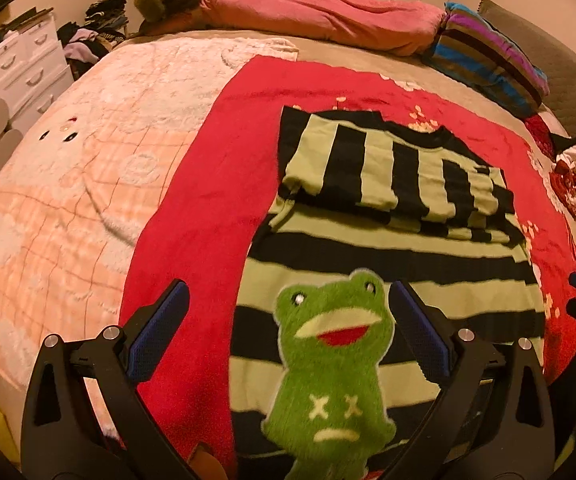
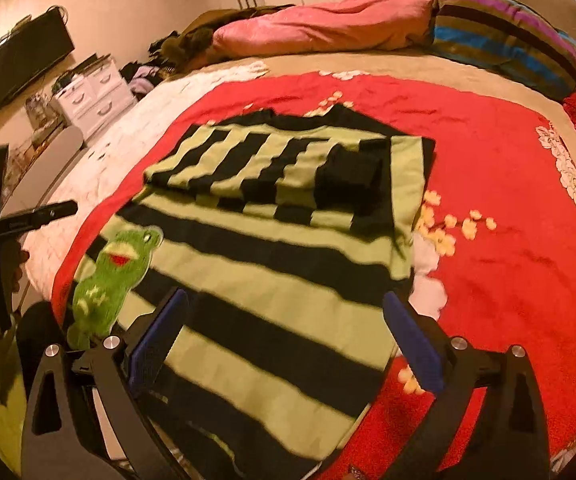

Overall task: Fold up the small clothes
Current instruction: 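Move both grippers toward the striped hem beside the frog plush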

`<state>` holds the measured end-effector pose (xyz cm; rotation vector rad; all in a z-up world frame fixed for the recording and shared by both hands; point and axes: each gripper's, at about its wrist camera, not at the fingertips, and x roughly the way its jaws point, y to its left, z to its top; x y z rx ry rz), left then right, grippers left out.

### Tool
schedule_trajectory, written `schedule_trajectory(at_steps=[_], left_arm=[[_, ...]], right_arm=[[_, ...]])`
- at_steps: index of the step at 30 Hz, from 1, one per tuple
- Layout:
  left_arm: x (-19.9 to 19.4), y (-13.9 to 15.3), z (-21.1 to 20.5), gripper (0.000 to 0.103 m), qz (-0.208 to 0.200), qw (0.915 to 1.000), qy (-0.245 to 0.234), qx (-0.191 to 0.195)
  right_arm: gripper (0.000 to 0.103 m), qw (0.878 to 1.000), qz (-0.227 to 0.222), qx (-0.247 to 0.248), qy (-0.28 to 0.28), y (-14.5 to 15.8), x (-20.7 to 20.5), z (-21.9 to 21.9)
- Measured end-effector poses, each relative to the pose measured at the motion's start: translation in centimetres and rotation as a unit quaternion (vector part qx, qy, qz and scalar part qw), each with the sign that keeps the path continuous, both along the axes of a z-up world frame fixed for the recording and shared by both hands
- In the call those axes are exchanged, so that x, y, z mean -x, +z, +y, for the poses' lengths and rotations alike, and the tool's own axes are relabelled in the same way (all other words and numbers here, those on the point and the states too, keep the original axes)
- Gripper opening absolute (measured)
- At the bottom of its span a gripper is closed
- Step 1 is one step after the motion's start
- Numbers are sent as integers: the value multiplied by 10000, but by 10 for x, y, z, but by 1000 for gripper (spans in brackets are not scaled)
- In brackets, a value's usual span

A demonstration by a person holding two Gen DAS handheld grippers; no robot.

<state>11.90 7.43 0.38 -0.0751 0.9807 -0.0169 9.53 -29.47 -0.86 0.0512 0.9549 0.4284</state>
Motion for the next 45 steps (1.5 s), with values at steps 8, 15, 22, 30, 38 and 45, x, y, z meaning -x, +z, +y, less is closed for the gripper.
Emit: schedule_trajectory(at_steps=[8,15,22,30,38,45], left_arm=[[29,-22,13,94,359,9993,67,-25],[51,-37,21,94,616,9974,183,-326],[63,-51,27,94,912,9953,88,-303],[69,-76,30,94,1405,9900,101,-9],[71,-82,28,93,1473,9890,20,149],[75,-79,13,40,1377,9893,-336,358]], right_arm=[[98,9987,477,-20,150,-18,34,10],[98,9970,746,150,110,-31,54,13],[98,9948,1007,153,-96,-34,64,2],[98,9891,1439,201,-231,-49,81,0],[97,9779,2075,71,-265,-70,81,0],[34,9754,2148,-435,-256,-67,81,-9]])
